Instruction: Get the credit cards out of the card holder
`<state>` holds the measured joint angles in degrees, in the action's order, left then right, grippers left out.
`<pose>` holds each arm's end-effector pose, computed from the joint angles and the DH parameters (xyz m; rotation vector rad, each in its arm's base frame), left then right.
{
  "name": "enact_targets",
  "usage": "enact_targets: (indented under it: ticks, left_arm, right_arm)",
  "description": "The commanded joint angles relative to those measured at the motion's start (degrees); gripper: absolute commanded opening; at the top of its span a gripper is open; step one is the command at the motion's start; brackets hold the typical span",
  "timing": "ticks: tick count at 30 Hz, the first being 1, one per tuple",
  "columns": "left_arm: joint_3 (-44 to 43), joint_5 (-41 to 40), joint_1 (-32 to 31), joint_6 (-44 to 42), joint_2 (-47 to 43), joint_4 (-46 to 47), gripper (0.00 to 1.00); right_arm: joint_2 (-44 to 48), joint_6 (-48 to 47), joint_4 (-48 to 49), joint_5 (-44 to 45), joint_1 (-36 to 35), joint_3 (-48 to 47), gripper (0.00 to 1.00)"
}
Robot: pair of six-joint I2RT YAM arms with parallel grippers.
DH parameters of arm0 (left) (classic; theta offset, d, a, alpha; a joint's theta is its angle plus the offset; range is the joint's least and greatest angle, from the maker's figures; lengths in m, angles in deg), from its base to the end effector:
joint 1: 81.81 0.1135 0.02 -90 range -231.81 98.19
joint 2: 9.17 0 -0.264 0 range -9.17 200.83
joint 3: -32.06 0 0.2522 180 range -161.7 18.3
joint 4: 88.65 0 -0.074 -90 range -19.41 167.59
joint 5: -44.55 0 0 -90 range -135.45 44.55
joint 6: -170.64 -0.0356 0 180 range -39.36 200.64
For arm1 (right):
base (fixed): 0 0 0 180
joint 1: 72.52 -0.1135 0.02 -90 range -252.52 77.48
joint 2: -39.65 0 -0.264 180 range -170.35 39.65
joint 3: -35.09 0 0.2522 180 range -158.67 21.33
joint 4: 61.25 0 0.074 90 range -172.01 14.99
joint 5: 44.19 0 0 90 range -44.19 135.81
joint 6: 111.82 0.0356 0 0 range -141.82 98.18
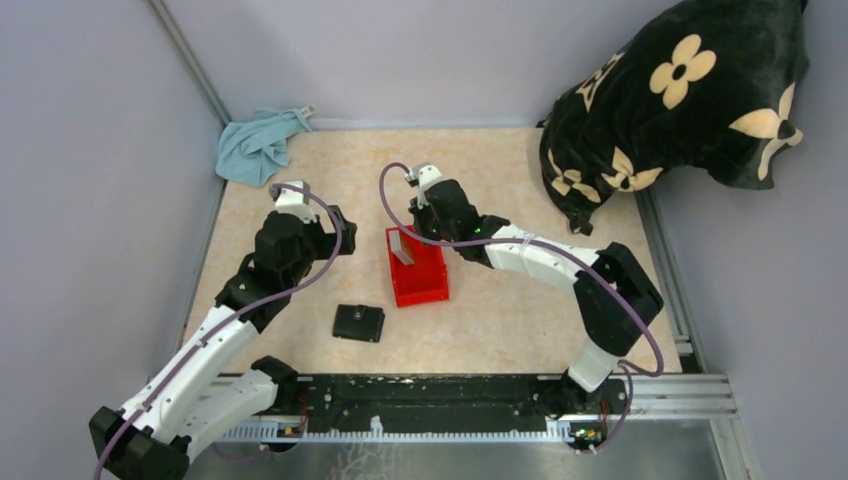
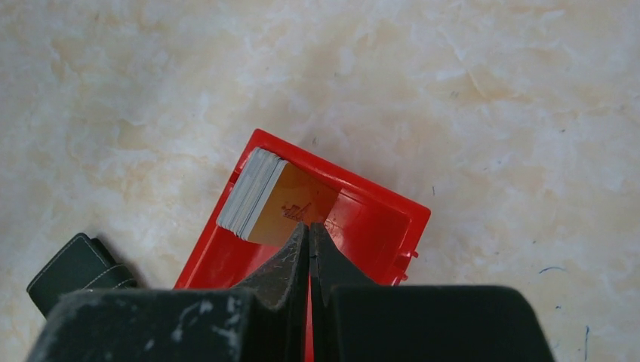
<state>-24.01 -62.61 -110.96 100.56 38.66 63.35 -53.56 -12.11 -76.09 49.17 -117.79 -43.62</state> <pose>0.1746 -0.0853 0.3088 -0.0481 1.9099 -0.2941 0.2650 0.2645 0.2603 -0.6139 2.0339 0.5184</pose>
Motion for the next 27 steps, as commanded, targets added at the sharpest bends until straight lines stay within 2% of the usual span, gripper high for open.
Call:
enact_targets:
  ticks: [1, 27]
  left_arm:
    - [-1.7, -0.5, 0.0, 0.0, -0.7, -0.9, 1.0]
    - [-1.9, -0.6, 0.0, -0.5, -2.3, -2.0, 1.0]
  right_arm:
    - [-3.3, 1.4, 0.4, 0.8, -1.2, -4.5, 0.0]
    - [-15.6, 0.7, -1.7, 4.6, -1.2, -12.4, 0.0]
